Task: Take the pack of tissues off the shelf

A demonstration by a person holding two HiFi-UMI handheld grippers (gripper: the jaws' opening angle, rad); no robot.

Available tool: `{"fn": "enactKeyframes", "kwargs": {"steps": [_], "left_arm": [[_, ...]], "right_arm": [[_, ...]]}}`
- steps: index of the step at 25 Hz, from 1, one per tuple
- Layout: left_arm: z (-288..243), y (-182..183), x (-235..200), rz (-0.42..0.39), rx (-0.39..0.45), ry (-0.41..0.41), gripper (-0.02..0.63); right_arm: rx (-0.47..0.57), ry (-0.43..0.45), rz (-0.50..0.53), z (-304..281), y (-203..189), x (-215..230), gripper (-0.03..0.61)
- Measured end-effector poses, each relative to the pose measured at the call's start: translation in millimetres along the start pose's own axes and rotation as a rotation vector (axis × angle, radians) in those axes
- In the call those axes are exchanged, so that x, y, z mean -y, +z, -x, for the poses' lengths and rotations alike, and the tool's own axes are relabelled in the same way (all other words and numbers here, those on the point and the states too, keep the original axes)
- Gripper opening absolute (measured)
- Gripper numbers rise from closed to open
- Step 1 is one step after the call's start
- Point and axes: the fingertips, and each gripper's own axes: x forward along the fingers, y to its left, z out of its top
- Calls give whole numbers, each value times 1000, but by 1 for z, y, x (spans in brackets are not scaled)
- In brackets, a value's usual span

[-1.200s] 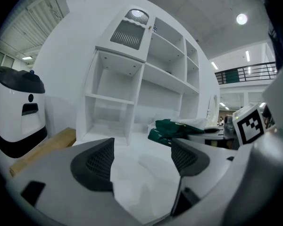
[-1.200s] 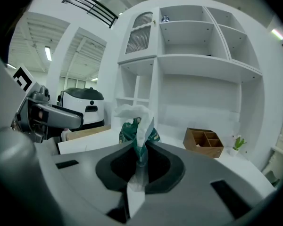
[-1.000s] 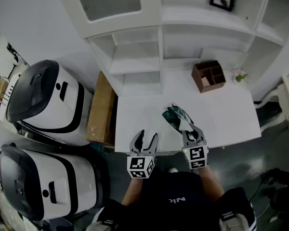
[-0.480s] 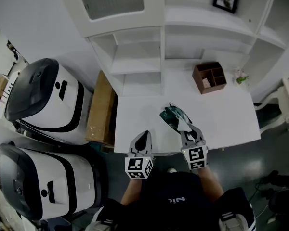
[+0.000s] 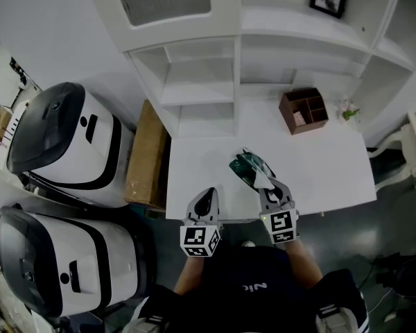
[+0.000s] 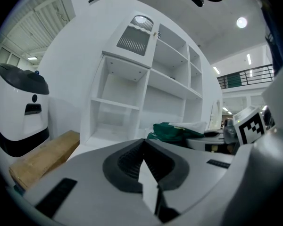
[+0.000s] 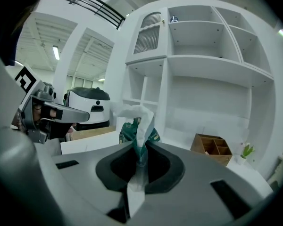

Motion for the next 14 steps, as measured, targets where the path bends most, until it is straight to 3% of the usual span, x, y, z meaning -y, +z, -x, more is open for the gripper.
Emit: {"fn": "enactKeyframes", "kwargs": {"steps": [5, 14], "left_arm": [[-1, 0, -6, 35, 5, 1, 3], [-5, -1, -17, 17, -13, 19, 3]], "right_arm": [[-4, 12, -3, -4, 0, -5, 23], [-8, 8, -5, -11, 0, -7, 21]]}}
